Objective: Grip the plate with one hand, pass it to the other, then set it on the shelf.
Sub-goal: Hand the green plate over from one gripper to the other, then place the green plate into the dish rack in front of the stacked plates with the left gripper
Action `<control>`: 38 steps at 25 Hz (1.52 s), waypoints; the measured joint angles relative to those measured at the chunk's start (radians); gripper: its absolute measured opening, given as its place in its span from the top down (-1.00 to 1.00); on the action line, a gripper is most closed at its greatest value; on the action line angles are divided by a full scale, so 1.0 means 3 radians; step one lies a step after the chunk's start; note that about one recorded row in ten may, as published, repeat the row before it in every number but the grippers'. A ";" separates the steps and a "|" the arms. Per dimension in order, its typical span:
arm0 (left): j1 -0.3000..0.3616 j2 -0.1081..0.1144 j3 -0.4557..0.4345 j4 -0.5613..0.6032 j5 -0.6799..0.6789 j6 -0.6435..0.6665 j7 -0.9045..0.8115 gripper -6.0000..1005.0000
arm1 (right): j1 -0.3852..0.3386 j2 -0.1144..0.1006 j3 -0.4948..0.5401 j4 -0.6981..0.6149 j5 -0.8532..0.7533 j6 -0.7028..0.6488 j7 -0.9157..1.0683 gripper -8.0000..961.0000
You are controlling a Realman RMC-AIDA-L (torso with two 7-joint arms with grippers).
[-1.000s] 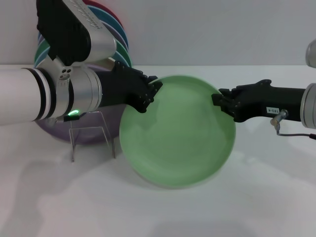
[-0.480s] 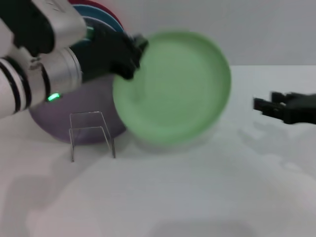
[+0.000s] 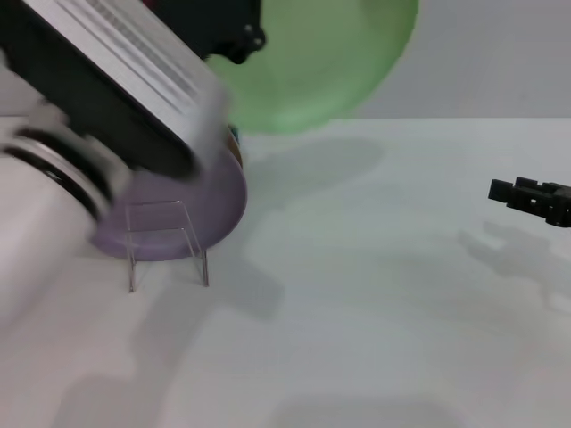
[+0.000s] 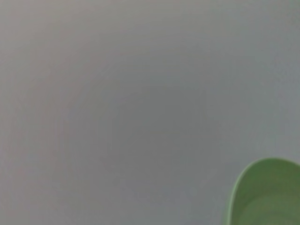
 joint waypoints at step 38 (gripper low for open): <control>-0.0877 0.0146 -0.0182 0.4936 0.2632 0.5207 -0.4325 0.80 | 0.0010 0.0007 0.0036 -0.0072 0.0003 0.0141 -0.0038 -0.17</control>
